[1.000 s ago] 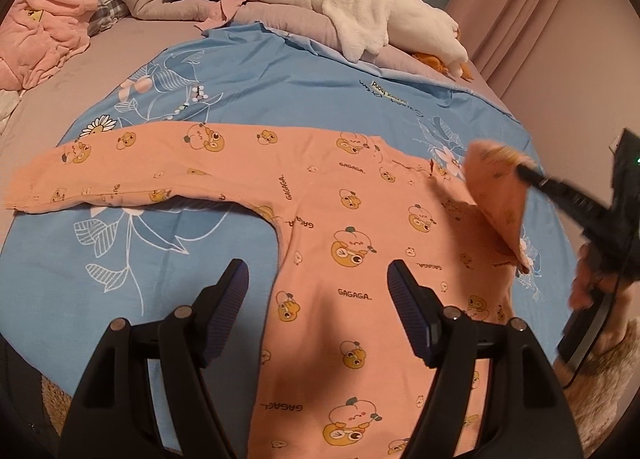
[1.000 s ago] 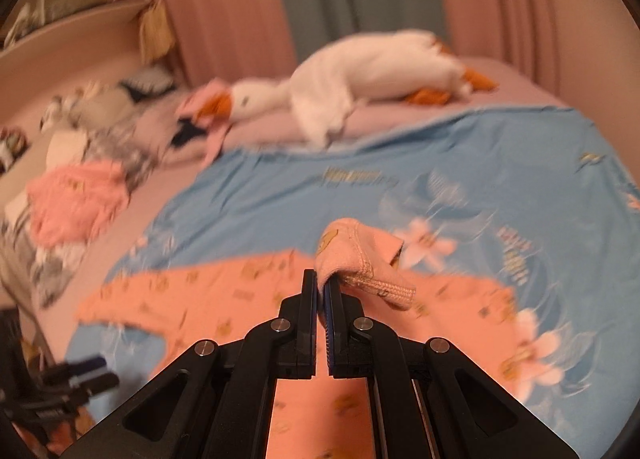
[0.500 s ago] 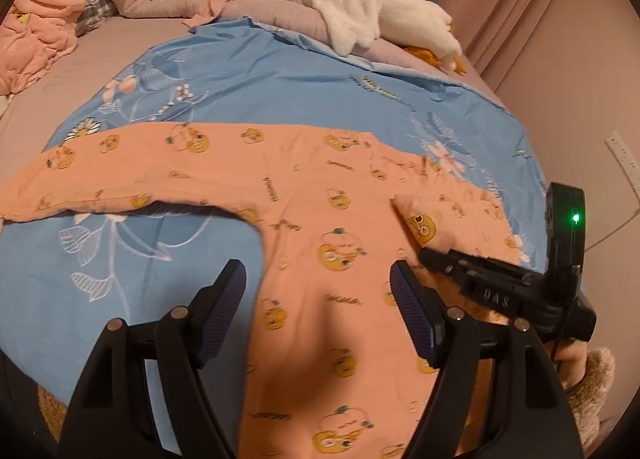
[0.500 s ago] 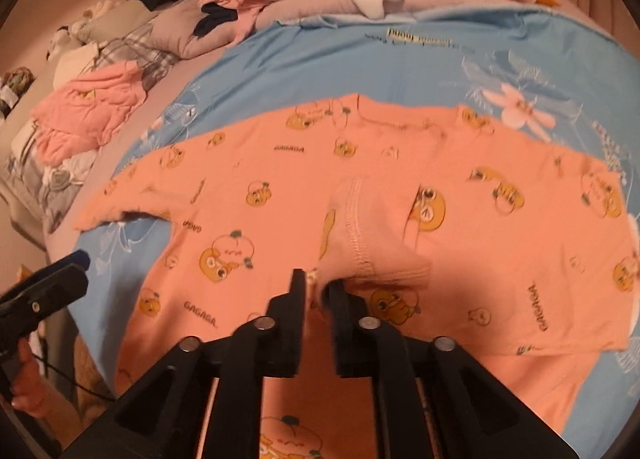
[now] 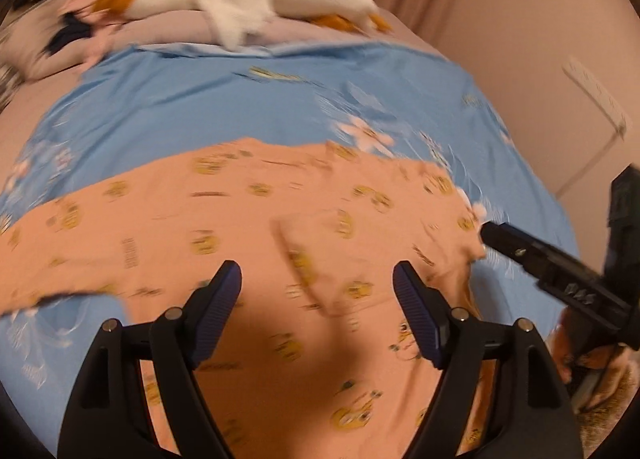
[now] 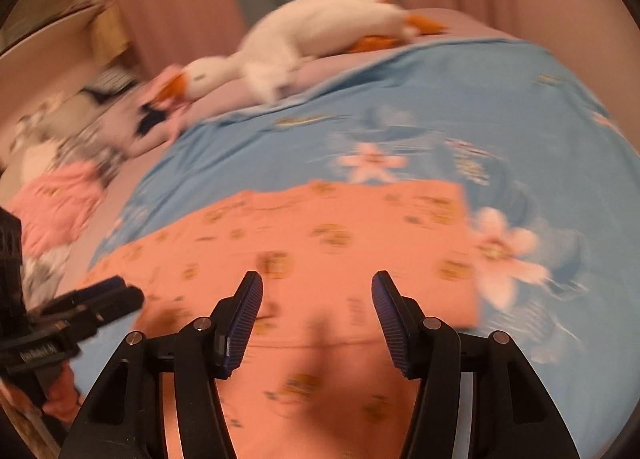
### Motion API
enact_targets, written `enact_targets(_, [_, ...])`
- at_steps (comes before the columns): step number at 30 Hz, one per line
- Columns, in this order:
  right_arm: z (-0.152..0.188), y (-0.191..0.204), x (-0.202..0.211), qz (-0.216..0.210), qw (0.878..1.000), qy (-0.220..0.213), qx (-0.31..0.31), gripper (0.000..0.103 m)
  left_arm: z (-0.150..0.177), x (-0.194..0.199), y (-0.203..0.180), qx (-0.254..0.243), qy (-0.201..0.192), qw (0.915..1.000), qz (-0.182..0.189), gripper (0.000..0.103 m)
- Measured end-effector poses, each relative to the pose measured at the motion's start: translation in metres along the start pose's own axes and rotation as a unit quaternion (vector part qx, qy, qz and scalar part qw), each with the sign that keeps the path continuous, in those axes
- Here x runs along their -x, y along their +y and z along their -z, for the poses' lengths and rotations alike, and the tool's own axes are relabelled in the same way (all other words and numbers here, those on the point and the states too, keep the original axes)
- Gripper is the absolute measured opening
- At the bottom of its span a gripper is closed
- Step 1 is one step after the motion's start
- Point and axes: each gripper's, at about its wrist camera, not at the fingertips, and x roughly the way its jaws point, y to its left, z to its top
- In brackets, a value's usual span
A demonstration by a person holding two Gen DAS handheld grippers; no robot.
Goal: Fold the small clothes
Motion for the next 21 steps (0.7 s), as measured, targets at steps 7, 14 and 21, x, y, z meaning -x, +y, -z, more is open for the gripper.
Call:
enact_targets(7, [0.013,-0.047,0.015,0.033,0.997,-0.004,-0.063,0.057,0.006,-0.062,-0.019,-0.027,0.056,0.9979,-0.018,0.056])
enact_targets(14, [0.024,-0.067,0.016,0.035,0.995,-0.002,-0.094,0.057,0.009,-0.078,-0.005,-0.04,0.053,0.9938,-0.09,0.023])
enact_targets(21, [0.028,-0.075,0.017,0.037,0.994,0.001,-0.103,0.057,-0.001,-0.054,0.035,0.04,0.01,0.9952,-0.088,0.015])
